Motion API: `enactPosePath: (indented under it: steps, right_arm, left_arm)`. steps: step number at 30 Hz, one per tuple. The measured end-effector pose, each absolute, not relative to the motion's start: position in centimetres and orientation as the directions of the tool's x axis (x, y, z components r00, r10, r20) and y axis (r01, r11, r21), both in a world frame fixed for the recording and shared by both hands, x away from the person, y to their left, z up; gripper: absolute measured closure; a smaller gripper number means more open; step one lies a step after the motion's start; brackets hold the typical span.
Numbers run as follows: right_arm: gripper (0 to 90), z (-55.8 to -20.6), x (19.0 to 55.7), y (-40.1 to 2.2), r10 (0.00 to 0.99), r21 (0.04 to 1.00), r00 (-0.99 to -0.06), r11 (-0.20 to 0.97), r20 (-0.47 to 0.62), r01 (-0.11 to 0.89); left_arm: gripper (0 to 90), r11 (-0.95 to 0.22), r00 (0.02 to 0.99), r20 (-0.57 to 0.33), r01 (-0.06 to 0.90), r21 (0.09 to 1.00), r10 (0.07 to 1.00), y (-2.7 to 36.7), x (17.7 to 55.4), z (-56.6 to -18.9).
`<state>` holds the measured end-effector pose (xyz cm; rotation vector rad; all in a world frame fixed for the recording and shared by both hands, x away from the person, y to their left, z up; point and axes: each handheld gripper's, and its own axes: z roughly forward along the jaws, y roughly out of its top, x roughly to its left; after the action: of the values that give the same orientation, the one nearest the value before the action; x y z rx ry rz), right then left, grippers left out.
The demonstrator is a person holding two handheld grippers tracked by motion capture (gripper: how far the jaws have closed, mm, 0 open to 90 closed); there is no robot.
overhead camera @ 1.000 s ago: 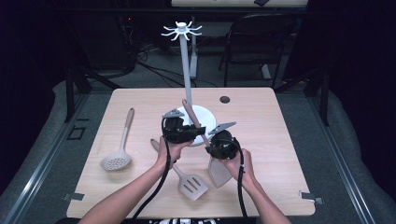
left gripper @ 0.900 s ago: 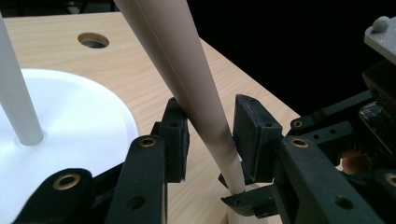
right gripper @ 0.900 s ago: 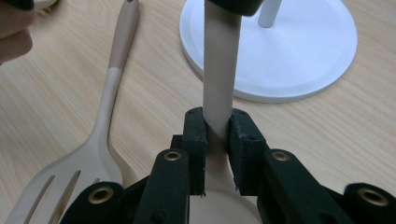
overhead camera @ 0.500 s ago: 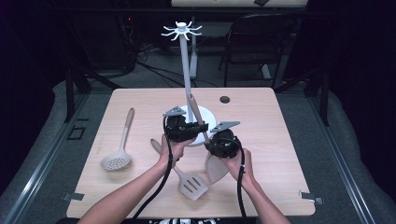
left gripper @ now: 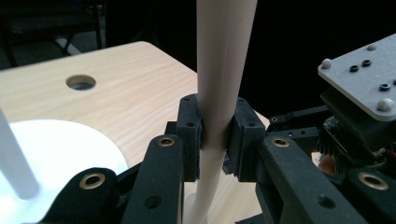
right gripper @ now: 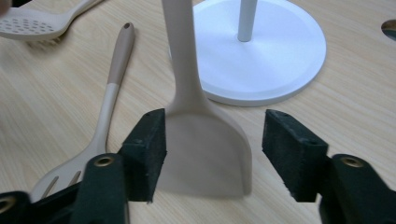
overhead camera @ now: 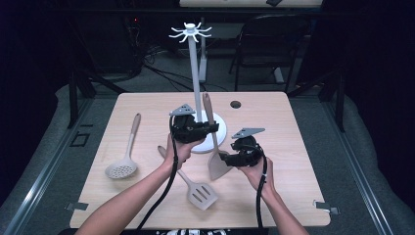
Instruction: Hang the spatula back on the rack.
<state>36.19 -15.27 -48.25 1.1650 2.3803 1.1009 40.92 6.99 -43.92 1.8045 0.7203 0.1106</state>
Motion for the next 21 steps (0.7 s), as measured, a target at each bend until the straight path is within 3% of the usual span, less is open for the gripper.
enactPosePath:
  steps: [8, 21]
  right_arm:
    - [24.4, -48.5, 36.5, -15.7, 0.767, 0.731, -0.634, 0.376, 0.1, 0.569]
    - [13.8, -48.7, 36.8, -16.1, 0.779, 0.731, -0.622, 0.377, 0.082, 0.569]
  left_arm:
    - [76.7, -0.224, 0.831, -0.206, 0.363, 0.904, 0.517, 7.6, 41.9, -42.5]
    - [76.7, -0.259, 0.847, -0.16, 0.326, 0.909, 0.506, 8.5, 43.8, -40.3]
